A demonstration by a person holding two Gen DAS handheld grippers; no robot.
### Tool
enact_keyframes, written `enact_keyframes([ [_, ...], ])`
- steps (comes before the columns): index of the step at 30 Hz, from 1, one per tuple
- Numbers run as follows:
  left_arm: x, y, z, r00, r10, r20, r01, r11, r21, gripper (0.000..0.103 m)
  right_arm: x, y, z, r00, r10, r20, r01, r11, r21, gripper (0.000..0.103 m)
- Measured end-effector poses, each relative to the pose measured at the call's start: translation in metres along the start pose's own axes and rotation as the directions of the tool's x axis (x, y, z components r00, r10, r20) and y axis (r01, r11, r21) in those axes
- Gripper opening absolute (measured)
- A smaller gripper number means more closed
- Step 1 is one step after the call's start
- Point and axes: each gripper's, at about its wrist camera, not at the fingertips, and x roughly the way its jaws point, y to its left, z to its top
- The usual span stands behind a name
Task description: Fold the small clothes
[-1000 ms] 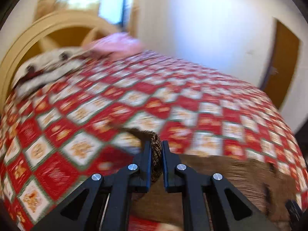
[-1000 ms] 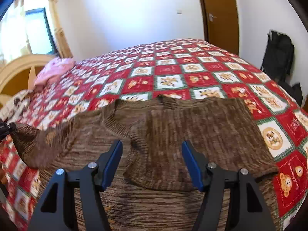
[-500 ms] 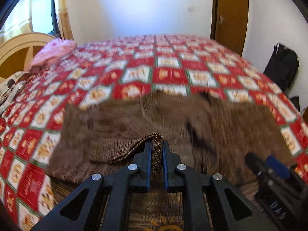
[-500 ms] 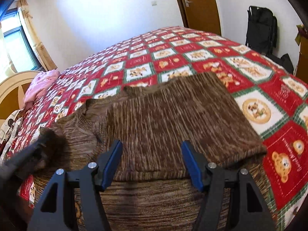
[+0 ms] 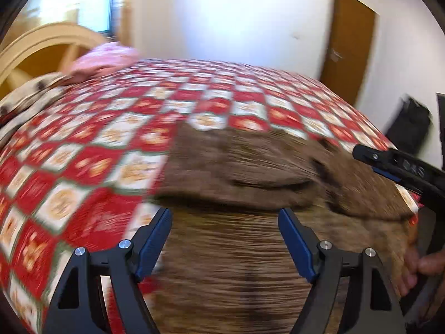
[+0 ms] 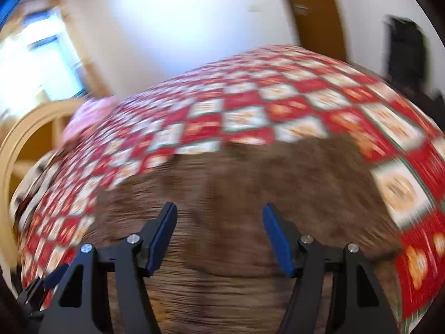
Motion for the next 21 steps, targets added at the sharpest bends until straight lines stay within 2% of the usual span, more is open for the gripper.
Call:
enact_keyframes([
  [2, 0.006, 0.016, -0.002, 0.999, 0.021, -0.028, -0.023, 0.997, -0.076, 0.079, 0.014, 0.043, 0.0, 0.997, 0.076, -0.028, -0.08, 0.981, -0.175, 0.074],
  [4, 0.018, 0.025, -0.005, 0.997, 0.026, -0.069, -0.034, 0.992, -0.121, 0.079, 0.03, 0.074, -0.007, 0.991, 0.112, -0.076, -0.13, 0.942, -0.309, 0.074],
  [6, 0.029, 0.028, -0.013, 0.993, 0.042, -0.113, -0.058, 0.988, -0.142, 0.079, 0.05, 0.099, -0.018, 0.986, 0.101, -0.134, -0.149, 0.893, -0.424, 0.074],
  [8, 0.034, 0.031, -0.021, 0.989, 0.067, -0.132, -0.088, 0.983, -0.159, 0.079, 0.069, 0.115, -0.028, 0.984, 0.053, -0.168, -0.133, 0.849, -0.511, 0.073],
  [11, 0.036, 0.027, -0.028, 0.989, 0.095, -0.114, -0.11, 0.985, -0.135, 0.079, 0.094, 0.124, -0.036, 0.978, 0.01, -0.208, -0.127, 0.819, -0.559, 0.072],
  [13, 0.038, 0.024, -0.027, 0.988, 0.105, -0.115, -0.118, 0.987, -0.11, 0.079, 0.107, 0.121, -0.034, 0.976, -0.011, -0.216, -0.11, 0.833, -0.541, 0.072],
  [14, 0.039, 0.023, -0.027, 0.987, 0.112, -0.113, -0.123, 0.987, -0.102, 0.079, 0.11, 0.117, -0.032, 0.974, -0.002, -0.226, -0.119, 0.848, -0.517, 0.067],
  [16, 0.039, 0.024, -0.028, 0.987, 0.116, -0.11, -0.127, 0.988, -0.094, 0.079, 0.112, 0.105, -0.024, 0.972, 0.01, -0.236, -0.118, 0.887, -0.447, 0.043],
  [17, 0.04, 0.025, -0.029, 0.987, 0.115, -0.108, -0.125, 0.988, -0.094, 0.08, 0.11, 0.1, -0.02, 0.973, 0.007, -0.232, -0.107, 0.901, -0.42, 0.022],
  [18, 0.039, 0.025, -0.029, 0.988, 0.113, -0.107, -0.123, 0.988, -0.097, 0.08, 0.11, 0.093, -0.015, 0.971, 0.01, -0.237, -0.104, 0.918, -0.383, 0.014],
  [21, 0.041, 0.026, -0.027, 0.988, 0.114, -0.105, -0.124, 0.988, -0.095, 0.08, 0.102, 0.067, 0.0, 0.956, 0.134, -0.261, -0.182, 0.969, -0.168, 0.011],
])
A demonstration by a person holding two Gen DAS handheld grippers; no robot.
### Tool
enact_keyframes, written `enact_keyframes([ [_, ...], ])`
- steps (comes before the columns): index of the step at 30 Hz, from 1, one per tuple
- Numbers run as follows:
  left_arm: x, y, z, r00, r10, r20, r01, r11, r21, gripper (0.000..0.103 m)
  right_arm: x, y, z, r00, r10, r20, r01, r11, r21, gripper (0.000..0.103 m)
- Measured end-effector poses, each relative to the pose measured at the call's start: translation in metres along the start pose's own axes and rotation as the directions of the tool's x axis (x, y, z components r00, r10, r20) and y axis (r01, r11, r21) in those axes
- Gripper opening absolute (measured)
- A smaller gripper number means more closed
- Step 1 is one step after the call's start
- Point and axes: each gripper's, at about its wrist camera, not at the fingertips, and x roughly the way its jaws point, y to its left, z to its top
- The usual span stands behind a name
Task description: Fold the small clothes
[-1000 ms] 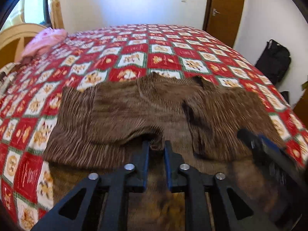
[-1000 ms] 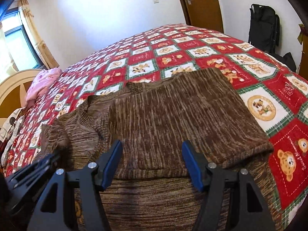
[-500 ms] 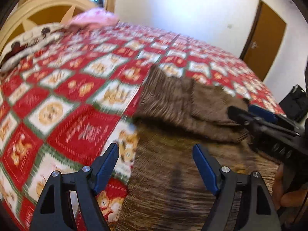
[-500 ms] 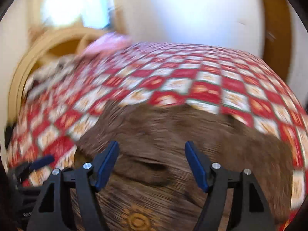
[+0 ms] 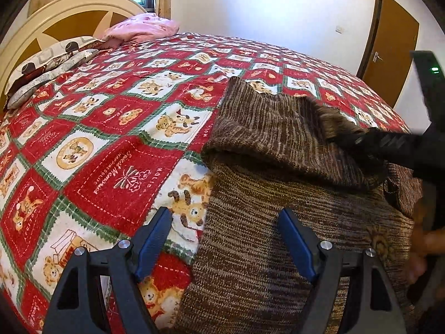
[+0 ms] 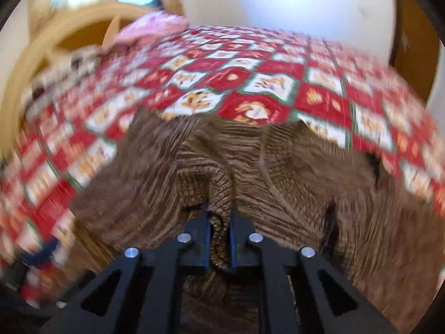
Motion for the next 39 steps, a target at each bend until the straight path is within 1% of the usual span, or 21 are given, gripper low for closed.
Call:
enact_keyframes([
  [2, 0.0, -0.001, 0.0, 1.0, 0.004, -0.001, -0.004, 1.0, 0.004, 0.08, -0.015, -0.015, 0.001, 0.998, 0.059, 0.039, -0.063, 0.992, 0.112, 0.01],
  [5, 0.0, 0.0, 0.0, 1.0, -0.003, -0.001, 0.003, 1.0, -0.001, 0.08, -0.038, -0.033, 0.001, 0.987, 0.131, 0.097, -0.151, 0.96, 0.237, 0.01],
  [9, 0.0, 0.0, 0.0, 1.0, 0.004, -0.002, -0.004, 1.0, 0.006, 0.08, -0.049, -0.059, 0.002, 0.977, 0.172, 0.129, -0.208, 0.911, 0.357, 0.01],
  [10, 0.0, -0.001, 0.0, 1.0, 0.007, -0.003, -0.007, 1.0, 0.008, 0.08, -0.047, -0.067, 0.002, 0.977, 0.169, 0.128, -0.206, 0.902, 0.38, 0.01],
  [12, 0.0, -0.001, -0.001, 1.0, 0.007, -0.003, -0.007, 1.0, 0.01, 0.08, -0.04, -0.08, -0.001, 0.986, 0.133, 0.102, -0.163, 0.897, 0.41, 0.01],
  [14, 0.001, -0.001, -0.001, 1.0, 0.01, -0.003, -0.009, 1.0, 0.012, 0.08, -0.033, -0.098, -0.008, 0.983, 0.156, 0.096, -0.183, 0.849, 0.495, 0.01],
  [15, 0.001, -0.002, -0.001, 1.0, 0.012, -0.002, -0.012, 1.0, 0.015, 0.08, -0.029, -0.106, -0.013, 0.982, 0.165, 0.094, -0.189, 0.825, 0.533, 0.013],
  [16, 0.001, -0.003, -0.001, 1.0, 0.016, -0.001, -0.015, 1.0, 0.019, 0.08, -0.026, -0.11, -0.016, 0.984, 0.158, 0.087, -0.18, 0.813, 0.554, 0.014],
  [20, 0.002, -0.004, -0.001, 1.0, 0.016, -0.001, -0.015, 1.0, 0.023, 0.081, -0.034, -0.122, -0.02, 0.987, 0.1, 0.126, -0.154, 0.807, 0.57, 0.014],
  [21, 0.002, -0.004, -0.001, 1.0, 0.016, -0.002, -0.016, 1.0, 0.024, 0.082, -0.041, -0.124, -0.02, 0.988, 0.053, 0.145, -0.127, 0.813, 0.569, 0.015],
  [23, 0.002, -0.004, -0.001, 1.0, 0.016, -0.001, -0.016, 1.0, 0.025, 0.082, -0.058, -0.126, -0.02, 0.986, -0.074, 0.147, -0.019, 0.837, 0.547, 0.018],
  [24, 0.002, -0.004, -0.001, 1.0, 0.017, 0.001, -0.017, 1.0, 0.026, 0.083, -0.065, -0.125, -0.02, 0.984, -0.104, 0.146, 0.011, 0.848, 0.53, 0.018],
  [26, 0.002, -0.005, -0.001, 1.0, 0.02, 0.002, -0.02, 0.999, 0.029, 0.084, -0.076, -0.117, -0.02, 0.982, -0.102, 0.16, 0.01, 0.87, 0.493, 0.018],
  [28, 0.002, -0.006, -0.001, 1.0, 0.023, 0.002, -0.024, 0.999, 0.031, 0.085, -0.083, -0.099, -0.017, 0.978, -0.1, 0.183, 0.016, 0.912, 0.41, 0.02],
  [29, 0.002, -0.006, -0.001, 1.0, 0.022, 0.001, -0.022, 0.999, 0.031, 0.085, -0.083, -0.088, -0.013, 0.979, -0.096, 0.18, 0.026, 0.934, 0.355, 0.029],
  [30, 0.002, -0.006, -0.001, 1.0, 0.02, 0.0, -0.02, 0.999, 0.03, 0.085, -0.081, -0.083, -0.013, 0.981, -0.086, 0.172, 0.028, 0.949, 0.315, 0.045],
  [32, 0.003, -0.006, -0.001, 1.0, 0.015, -0.001, -0.015, 1.0, 0.027, 0.085, -0.068, -0.062, -0.011, 0.991, -0.039, 0.126, 0.011, 0.977, 0.213, 0.055],
  [34, 0.003, -0.006, -0.001, 1.0, 0.019, 0.001, -0.019, 0.999, 0.031, 0.085, -0.051, -0.05, -0.01, 0.998, 0.018, 0.065, -0.028, 0.987, 0.158, 0.055],
  [35, 0.003, -0.006, -0.001, 1.0, 0.02, 0.001, -0.02, 0.999, 0.033, 0.085, -0.039, -0.046, -0.008, 0.999, 0.023, 0.022, -0.026, 0.991, 0.133, 0.053],
  [38, 0.003, -0.005, -0.001, 1.0, 0.013, -0.001, -0.013, 0.999, 0.031, 0.085, -0.018, -0.06, -0.002, 1.0, -0.018, -0.009, 0.019, 0.991, 0.129, 0.044],
  [39, 0.003, -0.004, 0.0, 1.0, 0.011, -0.002, -0.011, 0.999, 0.032, 0.085, -0.016, -0.069, 0.002, 1.0, -0.027, -0.004, 0.027, 0.988, 0.149, 0.035],
])
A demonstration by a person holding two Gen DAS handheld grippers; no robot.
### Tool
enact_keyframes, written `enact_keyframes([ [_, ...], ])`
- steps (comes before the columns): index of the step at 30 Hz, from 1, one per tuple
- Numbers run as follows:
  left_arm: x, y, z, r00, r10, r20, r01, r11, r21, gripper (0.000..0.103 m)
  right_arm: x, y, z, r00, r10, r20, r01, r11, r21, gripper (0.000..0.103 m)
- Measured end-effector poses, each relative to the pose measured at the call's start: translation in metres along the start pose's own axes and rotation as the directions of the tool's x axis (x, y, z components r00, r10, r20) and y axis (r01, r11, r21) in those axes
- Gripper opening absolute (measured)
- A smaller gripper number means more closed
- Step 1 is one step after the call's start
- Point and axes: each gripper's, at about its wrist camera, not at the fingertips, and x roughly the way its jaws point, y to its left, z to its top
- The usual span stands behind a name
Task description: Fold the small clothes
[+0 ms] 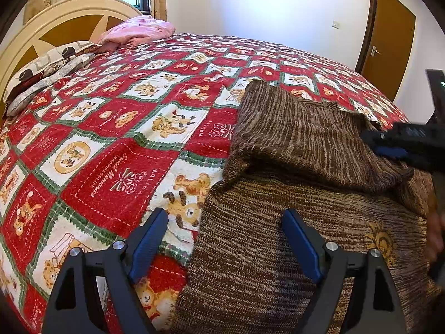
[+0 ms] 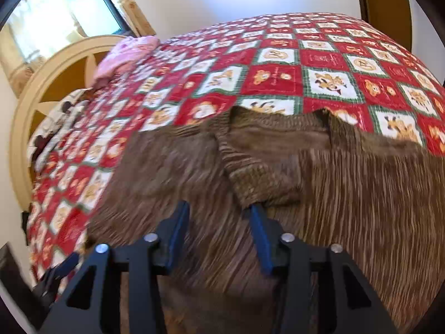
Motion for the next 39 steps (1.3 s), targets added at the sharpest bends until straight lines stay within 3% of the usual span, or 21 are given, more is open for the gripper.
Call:
enact_keyframes([
  [2, 0.0, 0.0, 0.0, 1.0, -0.001, 0.001, 0.001, 1.0, 0.002, 0.085, -0.003, -0.023, 0.016, 0.998, -0.035, 0.048, 0.032, 0.998, 0.059, 0.025],
  [5, 0.0, -0.002, -0.001, 1.0, 0.003, 0.005, -0.003, 1.0, 0.007, 0.086, -0.022, -0.042, 0.019, 0.978, -0.187, 0.09, 0.176, 0.977, 0.119, 0.034],
  [8, 0.001, -0.003, -0.001, 1.0, 0.002, 0.007, -0.002, 1.0, 0.007, 0.088, -0.046, -0.041, 0.005, 0.985, -0.13, 0.11, 0.116, 0.986, 0.12, 0.034],
  [12, 0.001, -0.004, -0.001, 1.0, 0.004, 0.008, -0.004, 1.0, 0.004, 0.088, -0.061, -0.006, -0.02, 0.984, -0.113, 0.137, 0.116, 0.993, -0.014, 0.034],
  [14, 0.001, -0.004, 0.0, 1.0, 0.0, -0.001, 0.0, 1.0, 0.005, 0.088, -0.055, 0.01, -0.031, 0.994, -0.064, 0.09, 0.07, 0.995, -0.071, 0.034],
  [16, 0.0, -0.002, 0.003, 1.0, -0.01, -0.025, 0.01, 1.0, 0.013, 0.088, -0.041, 0.015, -0.038, 0.996, -0.082, 0.034, 0.085, 0.991, -0.101, 0.033],
  [18, -0.006, 0.003, 0.008, 0.999, -0.015, -0.031, 0.015, 1.0, 0.016, 0.088, -0.026, 0.006, -0.048, 0.992, -0.117, -0.042, 0.112, 0.989, -0.091, 0.035],
  [23, -0.051, 0.037, 0.021, 0.995, 0.017, 0.095, -0.023, 0.998, 0.065, 0.088, -0.071, -0.007, -0.053, 0.996, -0.085, -0.029, 0.086, 0.995, 0.047, 0.04],
  [26, -0.078, 0.065, 0.02, 0.988, 0.031, 0.148, -0.046, 0.994, 0.099, 0.088, -0.129, 0.016, -0.067, 0.997, -0.044, 0.067, 0.045, 0.999, -0.013, 0.042],
  [30, -0.111, 0.093, 0.009, 0.978, 0.066, 0.196, -0.094, 0.986, 0.135, 0.088, -0.174, 0.058, -0.096, 0.991, 0.066, 0.12, -0.051, 0.991, -0.126, 0.065],
  [36, -0.143, 0.122, -0.019, 0.973, 0.158, 0.171, -0.183, 0.973, 0.142, 0.088, -0.174, 0.123, -0.153, 0.973, 0.231, 0.006, -0.222, 0.941, -0.257, 0.066],
  [39, -0.152, 0.135, -0.033, 0.977, 0.156, 0.149, -0.175, 0.976, 0.13, 0.088, -0.159, 0.155, -0.185, 0.967, 0.244, -0.074, -0.255, 0.908, -0.333, 0.065],
])
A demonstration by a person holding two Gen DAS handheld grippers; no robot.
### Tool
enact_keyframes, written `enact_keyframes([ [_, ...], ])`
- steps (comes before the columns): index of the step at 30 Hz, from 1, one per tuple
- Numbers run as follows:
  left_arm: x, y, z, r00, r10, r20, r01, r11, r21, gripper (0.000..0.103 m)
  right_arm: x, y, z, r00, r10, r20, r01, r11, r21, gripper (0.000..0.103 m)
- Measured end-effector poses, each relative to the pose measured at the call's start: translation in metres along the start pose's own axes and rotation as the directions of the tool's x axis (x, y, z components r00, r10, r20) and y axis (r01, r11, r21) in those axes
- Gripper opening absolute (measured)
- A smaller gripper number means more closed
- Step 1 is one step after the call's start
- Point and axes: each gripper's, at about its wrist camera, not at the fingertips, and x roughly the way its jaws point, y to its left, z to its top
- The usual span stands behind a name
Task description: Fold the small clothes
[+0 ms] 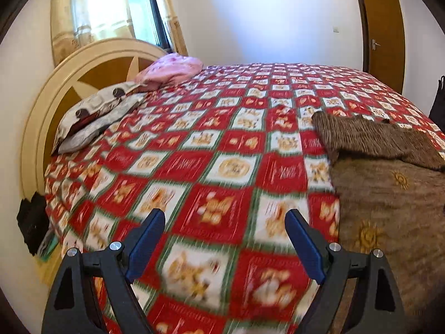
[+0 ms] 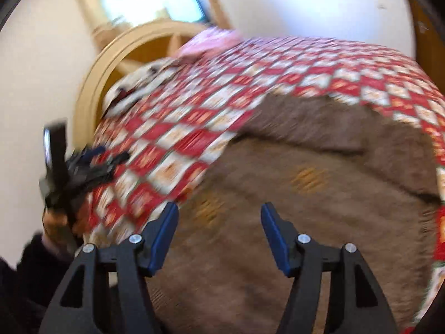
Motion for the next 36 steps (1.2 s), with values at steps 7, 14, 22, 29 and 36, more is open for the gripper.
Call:
enact_keyframes([
  [7, -0.016, 0.03, -0.023, 1.0, -0.001, 0.005, 0.001, 0.996, -0.092, 0.088, 0.041, 0.07, -0.044, 0.981, 0.081, -0.179, -0.114, 0.976, -0.185, 0.065],
  [14, -0.028, 0.049, -0.034, 0.999, 0.022, 0.034, -0.017, 0.991, -0.131, 0.088, 0.07, 0.108, -0.067, 0.965, 0.029, -0.262, -0.12, 0.934, -0.337, 0.065],
  [22, -0.033, 0.05, -0.032, 0.998, 0.014, 0.062, -0.005, 0.991, -0.135, 0.088, 0.093, 0.122, -0.083, 0.963, -0.083, -0.256, -0.045, 0.888, -0.457, 0.065],
  [29, -0.029, 0.043, -0.034, 0.999, -0.007, 0.049, 0.013, 0.993, -0.117, 0.088, 0.082, 0.098, -0.068, 0.964, 0.037, -0.265, -0.12, 0.945, -0.303, 0.013],
  [36, -0.028, 0.02, -0.032, 0.995, -0.074, 0.065, 0.077, 0.996, -0.037, 0.088, 0.05, -0.002, -0.033, 0.952, 0.287, -0.109, -0.268, 0.95, 0.163, 0.009],
])
